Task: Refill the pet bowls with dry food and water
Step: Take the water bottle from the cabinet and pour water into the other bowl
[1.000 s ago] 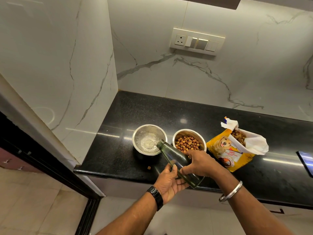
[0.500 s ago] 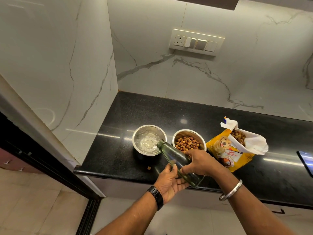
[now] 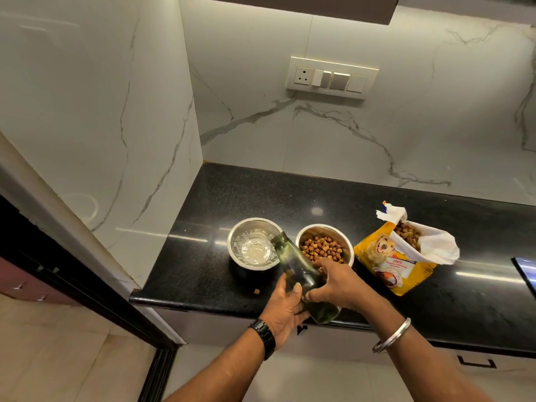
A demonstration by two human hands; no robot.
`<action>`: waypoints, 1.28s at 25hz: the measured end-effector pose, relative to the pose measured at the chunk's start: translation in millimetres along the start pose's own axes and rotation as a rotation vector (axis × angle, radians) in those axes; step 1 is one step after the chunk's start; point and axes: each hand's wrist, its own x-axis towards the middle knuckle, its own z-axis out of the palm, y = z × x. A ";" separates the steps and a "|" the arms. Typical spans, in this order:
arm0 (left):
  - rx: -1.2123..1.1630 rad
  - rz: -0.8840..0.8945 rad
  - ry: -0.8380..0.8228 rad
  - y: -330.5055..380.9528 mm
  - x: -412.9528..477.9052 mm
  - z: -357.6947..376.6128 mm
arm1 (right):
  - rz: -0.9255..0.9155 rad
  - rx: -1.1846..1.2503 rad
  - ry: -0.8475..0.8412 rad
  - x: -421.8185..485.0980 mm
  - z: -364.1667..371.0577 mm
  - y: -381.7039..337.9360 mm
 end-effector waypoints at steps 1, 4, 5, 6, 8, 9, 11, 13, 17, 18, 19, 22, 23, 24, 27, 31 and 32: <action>0.023 0.016 0.004 0.8 0.3 -1.3 | -0.014 0.032 0.004 -0.6 1.4 0.7; 0.097 0.069 0.022 3.1 0.4 -3.9 | -0.041 0.117 0.019 -2.8 5.3 2.0; 0.122 0.090 0.028 3.6 1.1 -4.8 | -0.048 0.134 0.032 -2.7 7.4 3.1; 0.143 0.113 0.034 5.2 0.6 -4.6 | -0.057 0.151 0.047 -2.3 9.3 4.6; 0.207 0.156 0.053 10.6 -1.2 -3.9 | -0.083 0.200 0.077 -2.3 11.7 7.1; 0.247 0.177 0.061 14.1 -2.6 -3.5 | -0.098 0.230 0.092 -2.0 13.1 8.7; 0.338 0.215 0.062 21.4 -5.6 -2.8 | -0.125 0.290 0.123 -2.9 14.6 10.6; 0.432 0.233 0.053 28.4 -7.7 0.2 | -0.142 0.336 0.154 -3.8 16.0 14.6; 0.592 0.309 0.045 38.5 -4.3 12.9 | -0.161 0.446 0.227 -10.6 13.2 24.3; 0.619 0.329 0.036 39.9 -1.8 18.3 | -0.166 0.473 0.251 -14.0 10.7 27.8; 0.638 0.355 0.028 40.6 1.9 23.4 | -0.171 0.499 0.277 -17.4 8.0 31.3; 0.723 0.422 0.005 39.1 13.4 42.0 | -0.175 0.557 0.363 -27.6 0.8 46.3; 0.749 0.432 -0.003 36.3 18.3 50.0 | -0.164 0.572 0.390 -31.6 -2.0 54.2; 0.769 0.437 -0.013 33.6 22.2 58.4 | -0.152 0.587 0.411 -35.1 -4.4 61.7; 0.821 0.413 -0.061 20.1 36.0 81.6 | -0.121 0.620 0.475 -49.0 -11.4 85.8; 0.908 0.408 -0.089 -9.6 63.0 108.5 | -0.050 0.645 0.525 -62.0 -13.7 125.1; 0.927 0.397 -0.092 -18.3 70.8 112.7 | -0.030 0.654 0.526 -63.0 -12.8 134.6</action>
